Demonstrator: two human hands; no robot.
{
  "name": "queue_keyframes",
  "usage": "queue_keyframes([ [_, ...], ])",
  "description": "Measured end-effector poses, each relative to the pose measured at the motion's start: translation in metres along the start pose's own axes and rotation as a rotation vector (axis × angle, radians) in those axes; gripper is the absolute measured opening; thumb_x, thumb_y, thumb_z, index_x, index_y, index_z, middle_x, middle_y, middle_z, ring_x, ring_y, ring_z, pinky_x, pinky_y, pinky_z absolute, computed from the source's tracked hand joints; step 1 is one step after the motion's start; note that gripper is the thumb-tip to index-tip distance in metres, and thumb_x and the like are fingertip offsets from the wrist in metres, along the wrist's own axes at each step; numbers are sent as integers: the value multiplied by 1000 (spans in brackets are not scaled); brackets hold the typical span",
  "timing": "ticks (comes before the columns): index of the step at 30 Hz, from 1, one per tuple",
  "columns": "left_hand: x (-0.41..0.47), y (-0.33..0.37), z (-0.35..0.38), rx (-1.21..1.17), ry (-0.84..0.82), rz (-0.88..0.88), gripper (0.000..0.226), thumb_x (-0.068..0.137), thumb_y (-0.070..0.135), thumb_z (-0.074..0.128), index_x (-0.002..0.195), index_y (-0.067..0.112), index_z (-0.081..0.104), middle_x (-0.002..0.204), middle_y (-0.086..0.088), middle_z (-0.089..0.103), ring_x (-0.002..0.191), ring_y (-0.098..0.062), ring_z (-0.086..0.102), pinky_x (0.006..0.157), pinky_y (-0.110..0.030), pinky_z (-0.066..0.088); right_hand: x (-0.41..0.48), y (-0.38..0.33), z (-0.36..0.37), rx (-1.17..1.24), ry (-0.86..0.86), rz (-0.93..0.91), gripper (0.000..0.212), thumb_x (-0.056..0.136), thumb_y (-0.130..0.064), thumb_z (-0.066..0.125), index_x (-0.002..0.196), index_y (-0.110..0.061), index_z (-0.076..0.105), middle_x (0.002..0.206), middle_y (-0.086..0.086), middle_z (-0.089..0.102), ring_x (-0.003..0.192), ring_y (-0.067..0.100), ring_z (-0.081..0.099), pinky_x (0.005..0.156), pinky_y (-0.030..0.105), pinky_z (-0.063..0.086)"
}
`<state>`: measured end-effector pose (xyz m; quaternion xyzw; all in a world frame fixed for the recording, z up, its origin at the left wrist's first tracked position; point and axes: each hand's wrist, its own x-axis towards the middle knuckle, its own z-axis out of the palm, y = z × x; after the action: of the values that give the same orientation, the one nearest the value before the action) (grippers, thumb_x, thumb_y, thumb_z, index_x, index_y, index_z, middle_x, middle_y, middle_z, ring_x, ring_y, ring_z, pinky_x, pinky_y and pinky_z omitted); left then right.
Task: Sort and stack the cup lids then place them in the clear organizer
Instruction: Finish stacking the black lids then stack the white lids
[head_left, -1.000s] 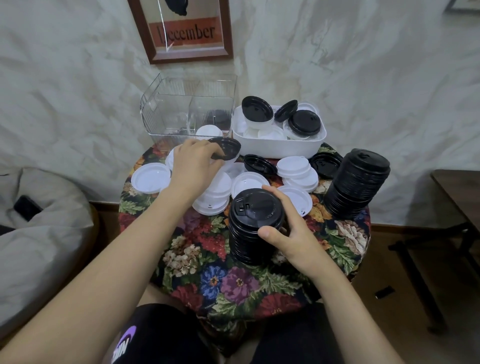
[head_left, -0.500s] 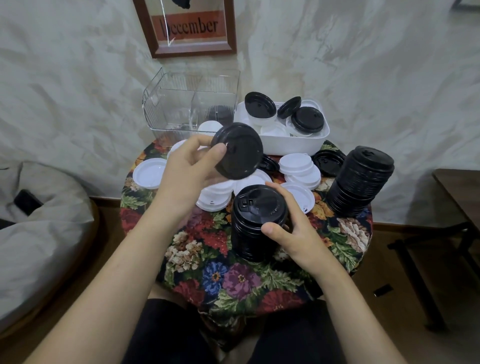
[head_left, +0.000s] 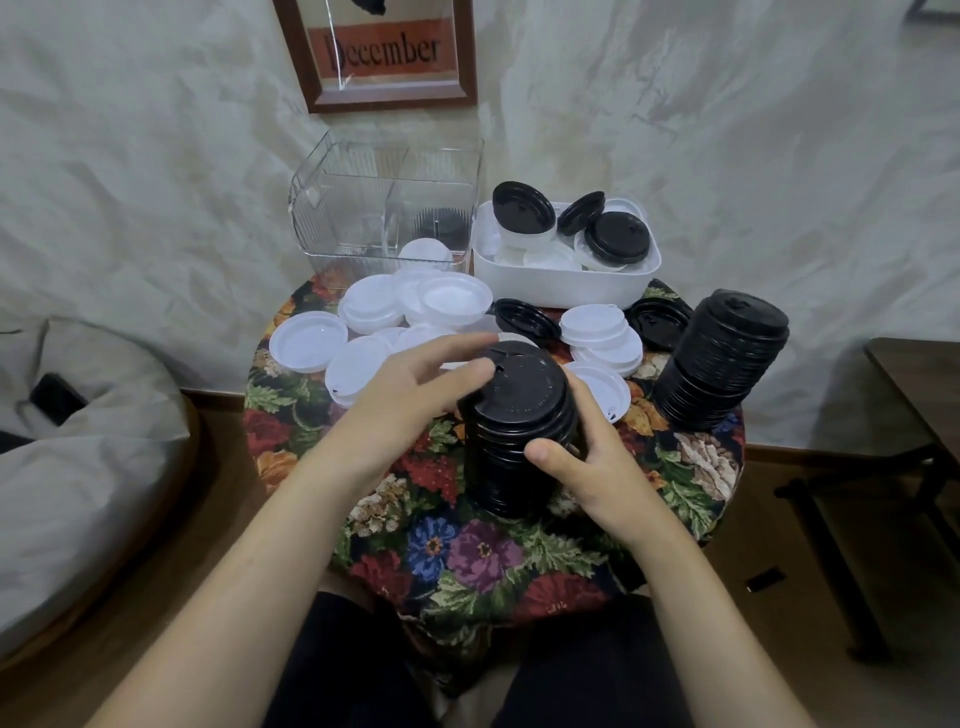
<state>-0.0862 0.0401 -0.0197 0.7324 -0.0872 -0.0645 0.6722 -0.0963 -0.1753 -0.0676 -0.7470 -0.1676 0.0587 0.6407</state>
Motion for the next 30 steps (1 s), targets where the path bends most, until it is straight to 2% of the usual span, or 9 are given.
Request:
queue_keyframes([
  [3, 0, -2, 3, 59, -40, 5, 48, 90, 36, 74, 137, 33, 64, 126, 14, 73, 122, -7, 65, 104, -30, 50, 0, 1, 0, 2, -2, -3, 90, 79, -69, 75, 154, -33, 40, 146, -21, 56, 139, 4, 51, 108, 19, 43],
  [6, 2, -8, 6, 153, -27, 43, 44, 92, 37, 74, 135, 40, 65, 129, 20, 70, 124, -3, 61, 107, -35, 48, -1, 0, 0, 14, -3, 11, 91, 76, -71, 76, 152, -34, 41, 145, -22, 58, 137, 2, 52, 105, 15, 43],
  [9, 4, -9, 9, 188, -4, 89, 39, 93, 32, 73, 131, 34, 66, 126, 21, 70, 121, 0, 61, 104, -33, 49, -2, -1, -2, 31, -11, 22, 98, 72, -73, 77, 153, -32, 41, 145, -23, 57, 137, 0, 51, 104, 13, 42],
  [13, 8, -8, 12, 239, -3, 103, 36, 91, 36, 70, 127, 32, 68, 123, 19, 71, 118, -5, 65, 105, -40, 52, -2, 1, -7, 28, -57, 12, 116, 68, -73, 79, 163, -35, 24, 155, -33, 43, 142, -10, 40, 106, 9, 39],
  [17, 9, -9, 13, 304, 9, 92, 38, 90, 40, 67, 127, 36, 70, 124, 19, 71, 117, -5, 65, 105, -42, 52, -2, 1, -15, 2, -110, 27, 118, 67, -72, 83, 158, -61, 8, 160, -37, 32, 148, -9, 32, 119, 29, 34],
  [19, 10, -10, 12, 323, 8, 86, 37, 90, 41, 67, 127, 39, 69, 125, 19, 70, 117, -5, 64, 106, -44, 51, -2, -2, -17, -8, -143, 27, 114, 69, -73, 81, 160, -56, 15, 154, -40, 38, 146, -8, 37, 117, 27, 36],
  [23, 10, -13, 11, 297, -17, 67, 38, 92, 46, 65, 129, 43, 67, 129, 17, 68, 122, -9, 63, 107, -47, 50, 0, -6, -12, -13, -87, 12, 98, 75, -78, 72, 157, -36, 36, 144, -28, 55, 137, -1, 51, 106, 15, 43],
  [26, 4, -16, 14, 239, -48, 61, 44, 97, 48, 66, 140, 40, 61, 137, 19, 65, 129, -4, 58, 113, -38, 46, 0, -4, -6, -28, -27, 4, 92, 77, -75, 73, 152, -35, 41, 141, -24, 58, 134, 2, 55, 106, 19, 46],
  [30, -5, -22, 15, 185, -103, 86, 58, 96, 42, 68, 150, 36, 50, 145, 22, 58, 134, 2, 53, 108, -18, 44, 0, -1, -5, -36, -11, 6, 93, 76, -76, 72, 153, -36, 40, 142, -26, 57, 135, 1, 53, 107, 17, 43],
])
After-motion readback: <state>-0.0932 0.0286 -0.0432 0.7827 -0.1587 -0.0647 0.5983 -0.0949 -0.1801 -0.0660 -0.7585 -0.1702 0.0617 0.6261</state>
